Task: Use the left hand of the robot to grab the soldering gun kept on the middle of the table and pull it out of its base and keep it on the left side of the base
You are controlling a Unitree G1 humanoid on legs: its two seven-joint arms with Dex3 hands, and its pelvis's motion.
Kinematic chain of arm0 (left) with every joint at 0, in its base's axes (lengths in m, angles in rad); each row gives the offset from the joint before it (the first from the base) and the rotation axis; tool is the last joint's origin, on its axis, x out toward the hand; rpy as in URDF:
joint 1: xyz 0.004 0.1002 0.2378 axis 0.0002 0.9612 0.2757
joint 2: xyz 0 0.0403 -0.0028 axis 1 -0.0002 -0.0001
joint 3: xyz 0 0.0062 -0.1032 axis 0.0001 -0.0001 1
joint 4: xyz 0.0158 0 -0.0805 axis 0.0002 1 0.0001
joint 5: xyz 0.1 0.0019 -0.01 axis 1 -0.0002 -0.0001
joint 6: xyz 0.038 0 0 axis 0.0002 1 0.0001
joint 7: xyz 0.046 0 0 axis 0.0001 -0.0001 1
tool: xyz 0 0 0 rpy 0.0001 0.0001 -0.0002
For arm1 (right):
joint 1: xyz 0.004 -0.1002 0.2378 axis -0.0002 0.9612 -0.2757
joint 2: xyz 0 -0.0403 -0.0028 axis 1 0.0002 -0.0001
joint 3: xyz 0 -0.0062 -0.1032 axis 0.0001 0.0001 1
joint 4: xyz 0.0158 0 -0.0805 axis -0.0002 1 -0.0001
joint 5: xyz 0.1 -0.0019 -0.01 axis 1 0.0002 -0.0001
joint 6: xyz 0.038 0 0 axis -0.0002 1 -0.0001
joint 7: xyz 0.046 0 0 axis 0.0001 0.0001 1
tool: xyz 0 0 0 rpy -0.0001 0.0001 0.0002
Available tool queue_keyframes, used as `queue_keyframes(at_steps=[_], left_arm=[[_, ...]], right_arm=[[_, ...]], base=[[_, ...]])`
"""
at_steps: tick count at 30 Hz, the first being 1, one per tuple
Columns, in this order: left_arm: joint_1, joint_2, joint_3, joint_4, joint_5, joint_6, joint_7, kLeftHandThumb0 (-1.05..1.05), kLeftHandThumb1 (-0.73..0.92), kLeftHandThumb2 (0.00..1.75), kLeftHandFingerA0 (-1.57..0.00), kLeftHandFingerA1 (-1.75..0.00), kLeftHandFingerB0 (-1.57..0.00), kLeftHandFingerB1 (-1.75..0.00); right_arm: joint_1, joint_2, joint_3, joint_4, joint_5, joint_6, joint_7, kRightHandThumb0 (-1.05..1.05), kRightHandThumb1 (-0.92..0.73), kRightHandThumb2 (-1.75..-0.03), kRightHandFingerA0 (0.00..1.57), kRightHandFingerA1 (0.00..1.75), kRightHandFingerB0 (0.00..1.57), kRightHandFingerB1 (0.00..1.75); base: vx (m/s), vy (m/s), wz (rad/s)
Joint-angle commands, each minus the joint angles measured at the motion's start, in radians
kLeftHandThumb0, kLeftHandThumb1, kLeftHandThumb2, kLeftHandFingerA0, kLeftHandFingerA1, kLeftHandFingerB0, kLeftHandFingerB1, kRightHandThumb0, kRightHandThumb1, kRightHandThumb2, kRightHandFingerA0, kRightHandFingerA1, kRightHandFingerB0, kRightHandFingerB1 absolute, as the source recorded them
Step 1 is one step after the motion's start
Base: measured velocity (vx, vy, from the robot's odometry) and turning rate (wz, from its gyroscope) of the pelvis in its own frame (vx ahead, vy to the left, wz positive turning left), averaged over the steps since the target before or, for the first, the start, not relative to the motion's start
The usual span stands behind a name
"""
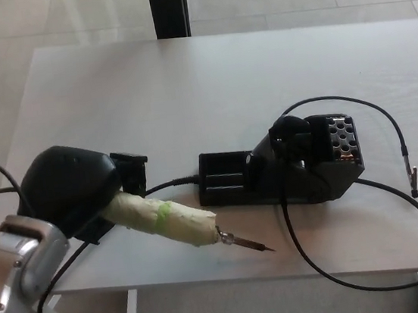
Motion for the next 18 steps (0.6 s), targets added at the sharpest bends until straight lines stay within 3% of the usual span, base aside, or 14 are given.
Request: queue_keyframes(at_steps=[1,3,4,8,9,10,11,12,14,15,17,18], left_arm=[[0.0,-0.006,-0.015,0.009,0.084,0.099,-0.06,-0.13,0.6,0.97,-0.86,-1.75,-0.7,-1.51],[-0.005,-0.009,-0.012,0.013,0.094,0.113,-0.068,-0.13,0.6,0.95,-0.86,-1.75,-0.65,-1.6],[-0.015,-0.011,-0.011,0.024,0.101,0.131,-0.08,-0.2,0.53,1.02,-1.15,-1.38,-0.92,-1.22],[-0.022,-0.009,-0.012,0.011,0.123,0.153,-0.106,-0.2,0.52,0.98,-1.15,-1.38,-0.9,-1.21],[-0.022,-0.009,-0.016,0.003,0.137,0.165,-0.114,-0.17,0.64,0.79,-0.84,-1.75,-0.65,-1.13],[-0.021,-0.009,-0.023,-0.008,0.158,0.185,-0.127,-0.2,0.68,0.7,-0.81,-1.7,-0.62,-0.82],[-0.02,-0.01,-0.025,-0.012,0.166,0.192,-0.132,-0.2,0.68,0.7,-0.81,-1.7,-0.62,-0.82],[-0.023,0.001,-0.036,-0.021,0.188,0.199,-0.16,-0.36,0.66,0.62,-0.66,-1.21,-0.54,-0.67],[-0.028,0.017,-0.056,-0.036,0.221,0.214,-0.204,-0.36,0.66,0.62,-0.66,-1.21,-0.54,-0.67],[-0.029,0.016,-0.057,-0.047,0.223,0.235,-0.239,-0.45,0.66,0.59,-0.37,-0.77,-0.33,-0.42],[-0.028,0.015,-0.057,-0.051,0.227,0.24,-0.245,-0.45,0.66,0.59,-0.37,-0.77,-0.33,-0.42],[-0.031,0.021,-0.053,-0.078,0.217,0.256,-0.309,-0.55,0.62,0.6,0.0,-0.34,-0.13,-0.28]], right_arm=[[-0.001,-0.002,0.0,-0.003,0.014,-0.006,-0.007,-1.05,-0.92,-0.91,1.55,0.87,0.75,1.36],[-0.006,-0.003,-0.001,-0.002,0.016,-0.002,-0.009,-1.05,-0.89,-0.92,1.54,0.87,0.77,1.35],[-0.01,-0.004,-0.003,0.0,0.017,0.004,-0.012,-1.05,-0.86,-0.95,1.54,0.88,0.77,1.35],[-0.013,-0.004,-0.002,0.0,0.018,0.006,-0.006,-1.05,-0.8,-1.01,1.56,0.89,0.8,1.36],[-0.014,-0.004,-0.002,-0.002,0.019,0.009,-0.006,-1.05,-0.78,-1.02,1.56,0.89,0.79,1.36],[-0.014,-0.004,-0.004,-0.006,0.021,0.013,-0.004,-1.05,-0.62,-1.29,1.5,1.02,0.83,1.24],[-0.013,-0.004,-0.004,-0.007,0.022,0.015,-0.003,-1.05,-0.62,-1.29,1.5,1.02,0.83,1.24],[-0.013,-0.004,-0.002,-0.007,0.019,0.012,-0.005,-1.05,-0.63,-1.28,1.49,1.02,0.82,1.23],[-0.012,-0.004,0.003,-0.005,0.014,0.007,-0.008,-1.05,-0.63,-1.28,1.49,1.02,0.82,1.23],[-0.019,-0.006,0.0,-0.005,0.018,0.015,-0.006,-1.05,-0.78,-1.02,1.54,0.9,0.77,1.36],[-0.019,-0.006,0.0,-0.005,0.018,0.015,-0.006,-1.05,-0.78,-1.02,1.54,0.9,0.77,1.36],[-0.018,-0.006,0.002,-0.001,0.015,0.008,-0.007,-1.05,-0.78,-1.01,1.57,0.89,0.77,1.36]], base=[[0.0,0.0,0.0],[0.0,0.0,0.0],[0.0,0.0,0.0],[0.0,0.0,0.0],[0.0,0.0,0.0],[0.0,0.0,0.0],[0.0,0.0,0.0],[0.0,0.0,0.0],[0.0,0.0,0.0],[0.0,0.0,0.0],[0.0,0.0,0.0],[0.0,0.0,0.0]])
